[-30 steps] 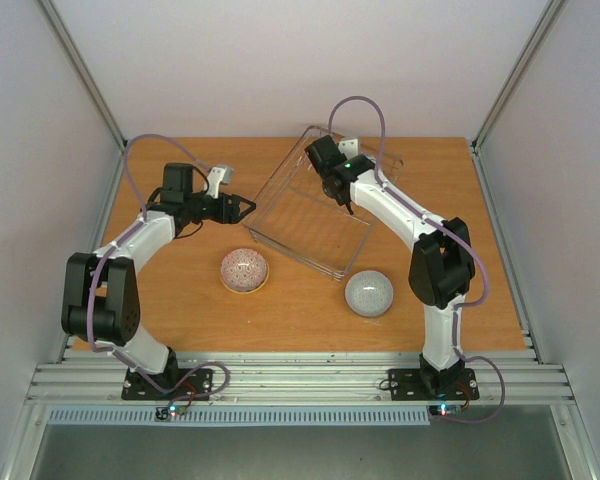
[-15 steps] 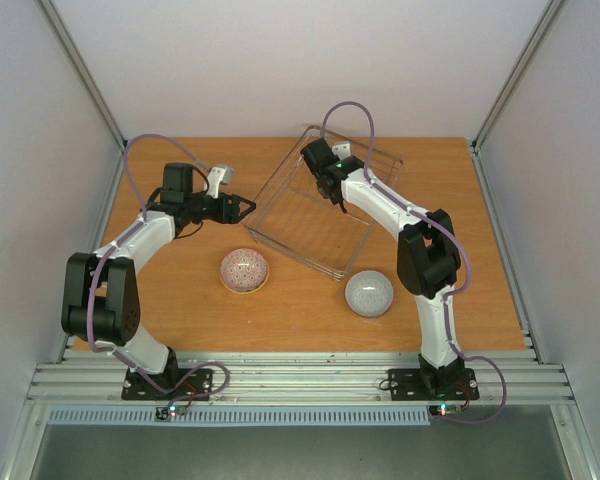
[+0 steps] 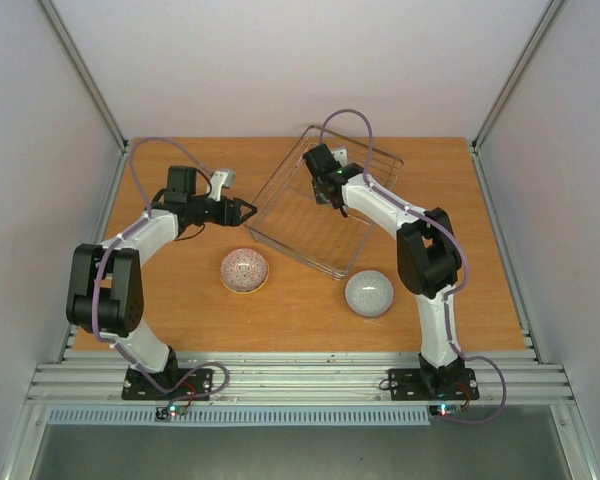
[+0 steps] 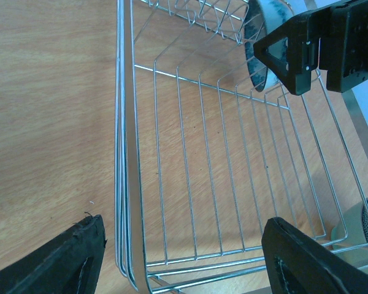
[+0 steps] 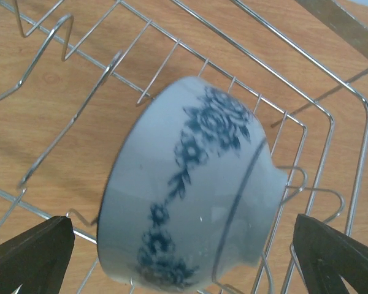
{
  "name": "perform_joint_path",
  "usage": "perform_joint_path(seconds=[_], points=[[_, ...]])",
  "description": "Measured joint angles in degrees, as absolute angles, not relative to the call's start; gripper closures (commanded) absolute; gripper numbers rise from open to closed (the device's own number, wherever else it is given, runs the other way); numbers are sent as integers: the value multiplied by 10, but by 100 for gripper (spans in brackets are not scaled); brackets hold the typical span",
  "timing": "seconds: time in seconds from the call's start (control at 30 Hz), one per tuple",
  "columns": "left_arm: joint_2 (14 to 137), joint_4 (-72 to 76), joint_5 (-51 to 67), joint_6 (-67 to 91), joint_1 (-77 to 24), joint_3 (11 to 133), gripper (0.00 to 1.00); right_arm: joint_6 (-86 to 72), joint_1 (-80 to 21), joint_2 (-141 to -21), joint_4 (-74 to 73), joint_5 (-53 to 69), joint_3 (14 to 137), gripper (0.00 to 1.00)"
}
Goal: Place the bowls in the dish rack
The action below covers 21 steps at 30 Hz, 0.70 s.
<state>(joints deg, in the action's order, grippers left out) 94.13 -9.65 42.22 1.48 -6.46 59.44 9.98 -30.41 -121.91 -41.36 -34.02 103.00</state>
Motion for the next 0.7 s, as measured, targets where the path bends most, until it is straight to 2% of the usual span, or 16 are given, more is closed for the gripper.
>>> perform_joint_path(seconds=[0.17, 0.47, 0.7], points=[[961, -97, 425, 17, -65, 597, 30, 112, -304, -1168, -380, -320, 971, 1], [984, -122, 428, 10, -102, 621, 32, 113, -304, -982, -322, -271, 846, 1], [985, -175, 444, -27, -134, 638, 32, 88, -304, -895, -331, -251, 775, 1]])
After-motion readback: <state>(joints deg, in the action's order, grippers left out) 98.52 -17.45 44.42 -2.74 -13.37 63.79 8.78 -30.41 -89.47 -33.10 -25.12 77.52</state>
